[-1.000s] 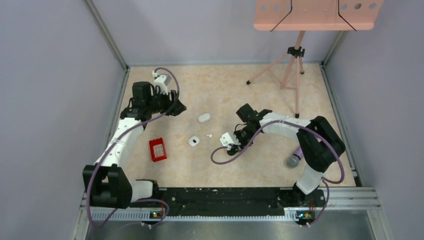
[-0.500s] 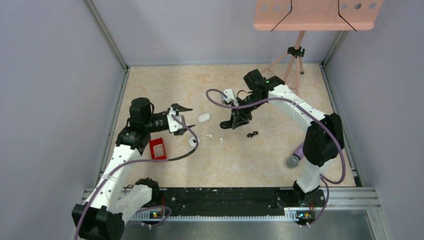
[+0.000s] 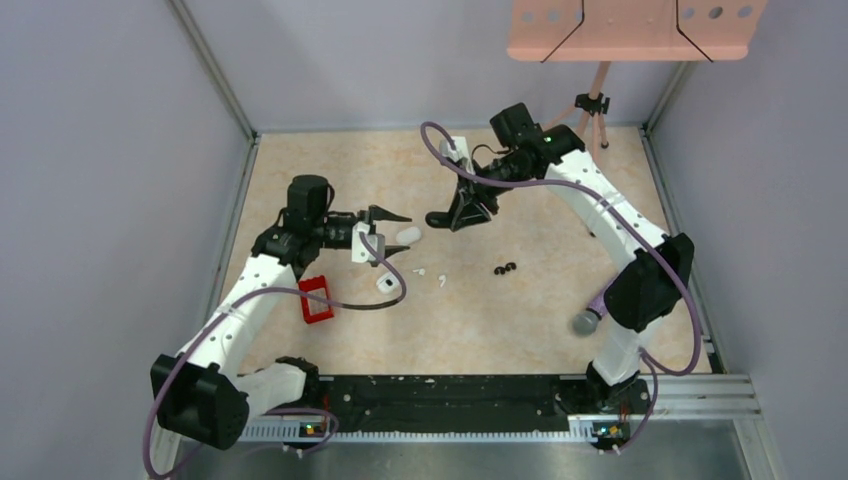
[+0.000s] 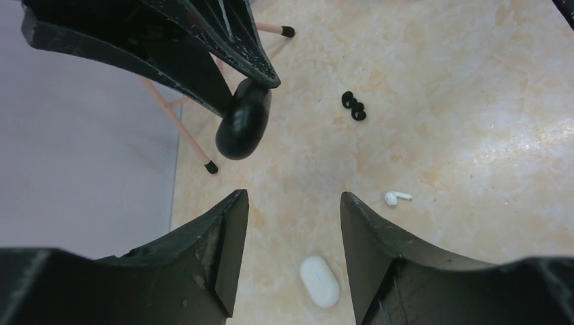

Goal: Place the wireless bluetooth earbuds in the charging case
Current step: Pick up the charging case at the center of the board.

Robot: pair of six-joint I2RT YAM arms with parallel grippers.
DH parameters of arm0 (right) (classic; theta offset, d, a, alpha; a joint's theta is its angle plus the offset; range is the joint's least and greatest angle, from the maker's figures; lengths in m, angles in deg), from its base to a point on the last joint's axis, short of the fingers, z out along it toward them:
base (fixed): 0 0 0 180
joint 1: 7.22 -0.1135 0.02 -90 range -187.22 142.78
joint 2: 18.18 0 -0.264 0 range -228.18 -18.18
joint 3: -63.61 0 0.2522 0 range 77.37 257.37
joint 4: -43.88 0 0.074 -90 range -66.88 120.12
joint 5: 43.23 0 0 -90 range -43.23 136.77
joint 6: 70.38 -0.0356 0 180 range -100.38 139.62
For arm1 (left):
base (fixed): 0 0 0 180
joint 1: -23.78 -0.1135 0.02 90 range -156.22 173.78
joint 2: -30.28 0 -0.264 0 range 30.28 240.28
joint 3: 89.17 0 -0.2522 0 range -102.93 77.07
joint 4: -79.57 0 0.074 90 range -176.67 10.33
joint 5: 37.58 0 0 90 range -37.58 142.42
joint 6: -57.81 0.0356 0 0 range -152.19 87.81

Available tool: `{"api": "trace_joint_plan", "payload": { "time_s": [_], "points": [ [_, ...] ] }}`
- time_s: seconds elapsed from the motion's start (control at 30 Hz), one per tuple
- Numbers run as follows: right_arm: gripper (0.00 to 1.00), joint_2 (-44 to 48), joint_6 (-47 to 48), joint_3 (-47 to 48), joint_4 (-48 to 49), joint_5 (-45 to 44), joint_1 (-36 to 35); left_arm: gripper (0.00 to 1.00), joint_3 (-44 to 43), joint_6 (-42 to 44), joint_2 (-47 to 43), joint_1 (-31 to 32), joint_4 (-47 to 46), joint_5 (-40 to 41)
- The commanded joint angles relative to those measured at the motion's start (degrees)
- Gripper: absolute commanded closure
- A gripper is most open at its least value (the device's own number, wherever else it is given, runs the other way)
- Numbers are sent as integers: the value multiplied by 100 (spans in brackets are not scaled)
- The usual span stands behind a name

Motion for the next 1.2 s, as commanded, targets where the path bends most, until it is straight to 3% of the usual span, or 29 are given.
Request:
{"api": "trace_joint_plan", "payload": {
  "time_s": [0.0,0.2,0.57,0.87,1.17],
  "points": [
    [94,-147,-178,559,-391,103,-27,42,-131,-428,-99,29,-456,-345],
    [94,88,-373,139,-48,53,-31,43,-149,-180,20,63,-534,-523],
    [94,-234,-764,1057,-2,1020,-32,53,-970,-135,465,182,-158,-541],
    [94,-139,-745,940,-5,987,-66,53,-997,231,410,272,-361,-74],
    [96,-171,-732,920,-10,872,-84,41,-1023,260,304,265,-131,155]
  ]
}}
